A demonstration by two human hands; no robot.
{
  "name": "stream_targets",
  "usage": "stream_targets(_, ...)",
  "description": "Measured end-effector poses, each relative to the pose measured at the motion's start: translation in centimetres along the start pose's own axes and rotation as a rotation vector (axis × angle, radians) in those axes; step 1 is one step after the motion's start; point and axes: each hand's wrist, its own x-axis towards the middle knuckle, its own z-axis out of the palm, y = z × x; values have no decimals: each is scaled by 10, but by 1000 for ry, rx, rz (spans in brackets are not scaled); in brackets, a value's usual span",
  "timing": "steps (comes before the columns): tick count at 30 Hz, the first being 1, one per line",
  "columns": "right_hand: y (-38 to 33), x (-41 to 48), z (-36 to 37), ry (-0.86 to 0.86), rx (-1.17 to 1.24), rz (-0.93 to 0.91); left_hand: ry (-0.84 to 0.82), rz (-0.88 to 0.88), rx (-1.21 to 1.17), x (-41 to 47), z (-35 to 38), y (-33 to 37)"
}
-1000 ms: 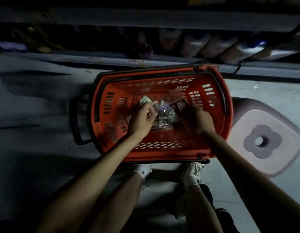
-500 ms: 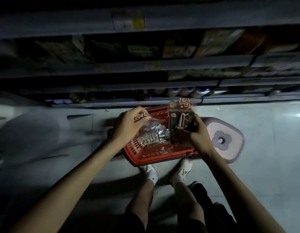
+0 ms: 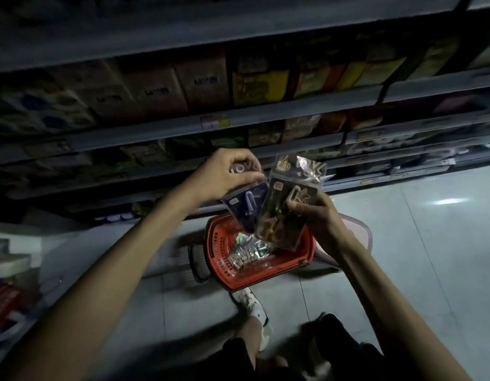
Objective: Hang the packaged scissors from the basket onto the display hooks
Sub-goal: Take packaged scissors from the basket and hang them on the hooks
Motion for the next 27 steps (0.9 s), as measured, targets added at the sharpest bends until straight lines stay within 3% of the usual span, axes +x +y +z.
stream_targets(6,-38,-56,29,-1,171,-33,-29,6,-30,-17,-25,77)
stream_targets(13,-64,-81,76,167,385,-136,179,-226,-512,-58,-48,98)
stream_targets(17,-73,-85,98,268,422,-172,113,-259,-559,-84,-40,79)
stream_targets(21,-76,-91,120,397,427,-215,55,-153,-631,-91,-38,81)
stream_targets(27,-80,-118,153,697,329,-305,-131,-111,-596,-79,-51,83)
